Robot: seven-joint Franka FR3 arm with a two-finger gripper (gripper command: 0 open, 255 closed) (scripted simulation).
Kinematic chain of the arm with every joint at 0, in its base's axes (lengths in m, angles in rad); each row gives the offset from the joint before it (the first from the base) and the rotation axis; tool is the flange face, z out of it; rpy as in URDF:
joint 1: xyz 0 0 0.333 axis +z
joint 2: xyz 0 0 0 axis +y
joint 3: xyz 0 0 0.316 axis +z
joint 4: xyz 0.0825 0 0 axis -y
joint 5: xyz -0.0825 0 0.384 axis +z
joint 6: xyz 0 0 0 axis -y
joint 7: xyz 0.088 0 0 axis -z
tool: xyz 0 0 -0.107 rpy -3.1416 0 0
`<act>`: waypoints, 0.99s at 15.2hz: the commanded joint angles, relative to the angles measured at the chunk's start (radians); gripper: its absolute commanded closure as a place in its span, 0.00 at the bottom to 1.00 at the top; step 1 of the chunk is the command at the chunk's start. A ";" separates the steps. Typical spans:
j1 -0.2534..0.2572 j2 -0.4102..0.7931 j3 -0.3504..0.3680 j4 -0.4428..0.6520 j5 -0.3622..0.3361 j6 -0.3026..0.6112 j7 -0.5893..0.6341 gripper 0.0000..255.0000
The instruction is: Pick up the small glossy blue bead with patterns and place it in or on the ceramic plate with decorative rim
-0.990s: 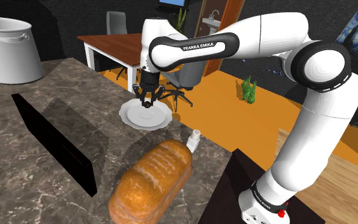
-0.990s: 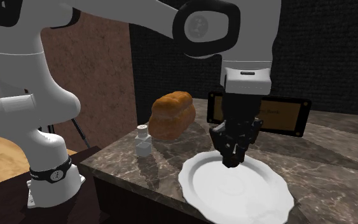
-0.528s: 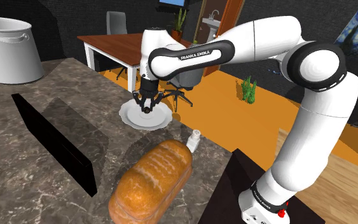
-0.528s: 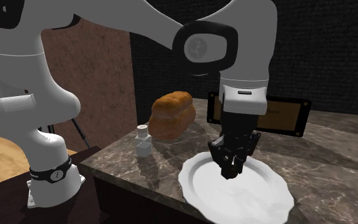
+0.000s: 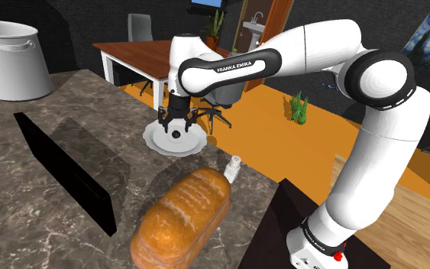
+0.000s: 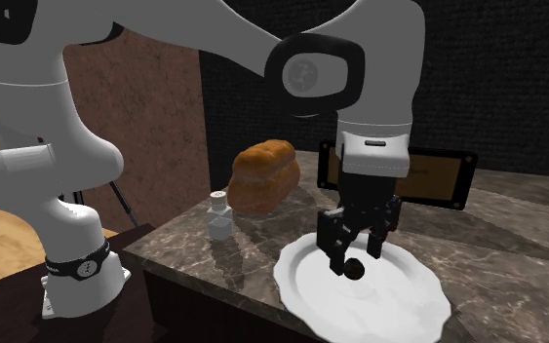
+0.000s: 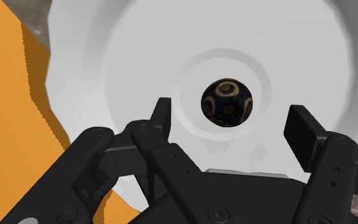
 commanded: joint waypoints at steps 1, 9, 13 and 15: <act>0.000 0.000 0.000 0.000 0.000 0.000 0.000 0.00; -0.005 -0.039 0.009 0.082 0.027 -0.114 -0.018 0.00; -0.005 -0.039 0.009 0.082 0.027 -0.114 -0.018 0.00; -0.005 -0.039 0.009 0.082 0.027 -0.114 -0.018 0.00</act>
